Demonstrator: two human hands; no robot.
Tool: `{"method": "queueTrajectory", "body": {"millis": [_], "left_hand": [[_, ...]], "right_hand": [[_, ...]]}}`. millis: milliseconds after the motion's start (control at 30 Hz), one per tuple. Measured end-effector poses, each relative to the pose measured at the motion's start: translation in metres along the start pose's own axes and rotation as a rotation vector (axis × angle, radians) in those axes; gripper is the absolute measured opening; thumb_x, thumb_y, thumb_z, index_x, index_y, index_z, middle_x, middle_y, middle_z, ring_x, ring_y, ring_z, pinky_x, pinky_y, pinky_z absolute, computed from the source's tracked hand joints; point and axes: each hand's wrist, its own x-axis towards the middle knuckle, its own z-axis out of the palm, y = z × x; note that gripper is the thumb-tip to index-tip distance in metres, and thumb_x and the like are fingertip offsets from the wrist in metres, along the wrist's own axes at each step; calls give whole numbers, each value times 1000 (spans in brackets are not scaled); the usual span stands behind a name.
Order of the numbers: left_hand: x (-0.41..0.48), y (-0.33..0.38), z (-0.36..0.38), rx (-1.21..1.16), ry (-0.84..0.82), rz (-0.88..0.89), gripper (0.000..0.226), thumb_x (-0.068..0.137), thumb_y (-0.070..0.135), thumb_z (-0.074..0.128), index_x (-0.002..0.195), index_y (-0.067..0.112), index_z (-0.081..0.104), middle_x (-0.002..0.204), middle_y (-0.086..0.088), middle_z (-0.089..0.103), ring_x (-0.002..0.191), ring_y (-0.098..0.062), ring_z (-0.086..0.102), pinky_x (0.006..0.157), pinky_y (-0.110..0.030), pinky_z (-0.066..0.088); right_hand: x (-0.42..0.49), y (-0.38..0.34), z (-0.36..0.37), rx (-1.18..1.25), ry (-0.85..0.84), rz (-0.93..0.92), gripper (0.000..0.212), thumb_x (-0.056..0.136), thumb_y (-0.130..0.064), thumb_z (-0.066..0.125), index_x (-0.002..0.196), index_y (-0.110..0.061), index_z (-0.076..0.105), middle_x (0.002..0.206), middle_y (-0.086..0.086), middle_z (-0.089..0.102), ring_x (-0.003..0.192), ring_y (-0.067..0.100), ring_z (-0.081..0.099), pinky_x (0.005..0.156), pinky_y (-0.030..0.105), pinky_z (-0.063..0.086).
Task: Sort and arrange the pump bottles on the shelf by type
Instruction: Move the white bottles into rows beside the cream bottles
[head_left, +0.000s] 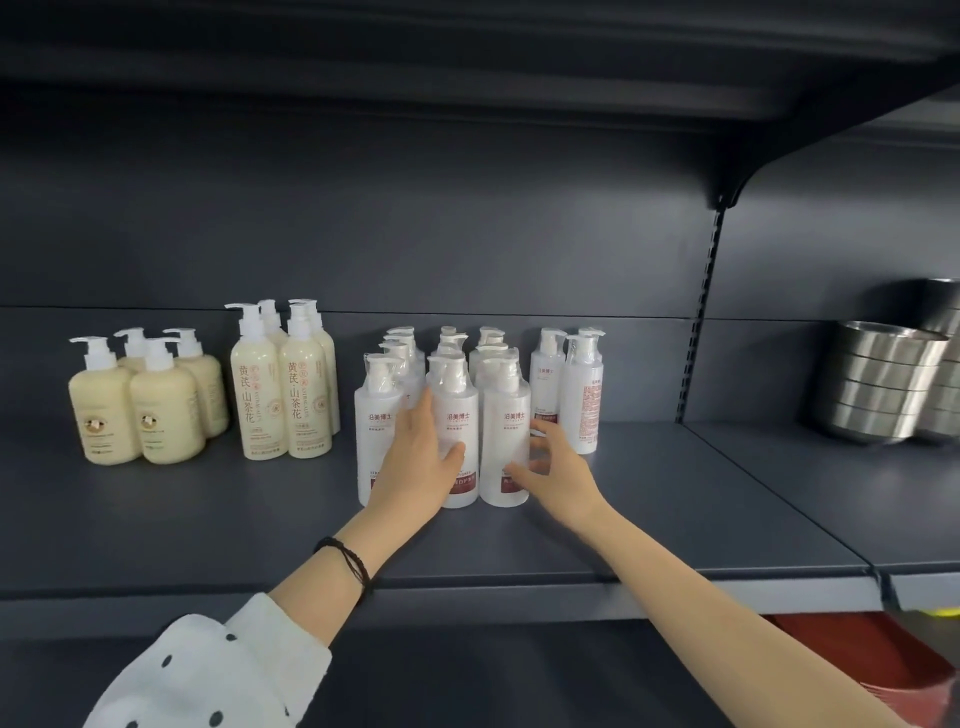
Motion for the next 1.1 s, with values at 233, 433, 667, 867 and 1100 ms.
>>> {"method": "queueTrajectory", "body": {"millis": [233, 433, 667, 867, 1100], "left_hand": [[-25, 11, -21, 649, 13, 167, 24, 95, 43, 39, 109, 25, 45, 93, 8, 60, 73, -12, 57, 51, -27, 39], [-37, 58, 23, 901, -238, 358, 39, 94, 50, 34, 105, 22, 57, 95, 3, 60, 87, -17, 59, 58, -28, 34], [-36, 111, 97, 793, -359, 316, 46, 92, 59, 34, 115, 25, 55, 102, 3, 59, 93, -17, 57, 66, -31, 39], [-9, 127, 136, 838, -258, 240, 49, 92, 56, 36, 120, 21, 54, 115, -2, 57, 102, -22, 56, 74, -33, 48], [33, 114, 161, 848, -239, 37, 53, 91, 52, 42, 131, 17, 42, 128, -6, 50, 109, -25, 54, 74, -33, 42]], "right_hand": [[-17, 16, -54, -502, -62, -3, 37, 89, -30, 61, 125, -21, 55, 125, -2, 57, 101, 8, 51, 86, 23, 43], [-23, 19, -109, -919, -134, -87, 40, 92, -35, 51, 132, -29, 51, 139, -5, 48, 122, 19, 48, 91, 34, 43], [-28, 39, -170, -995, -177, -129, 46, 93, -37, 50, 137, -29, 45, 141, -5, 46, 129, 20, 42, 97, 35, 40], [-16, 56, -208, -996, -211, -132, 45, 93, -38, 50, 137, -29, 44, 141, -5, 46, 124, 19, 46, 87, 34, 45], [17, 69, -212, -935, -220, -147, 46, 93, -38, 50, 137, -30, 44, 140, -6, 45, 122, 18, 48, 81, 32, 46]]}}
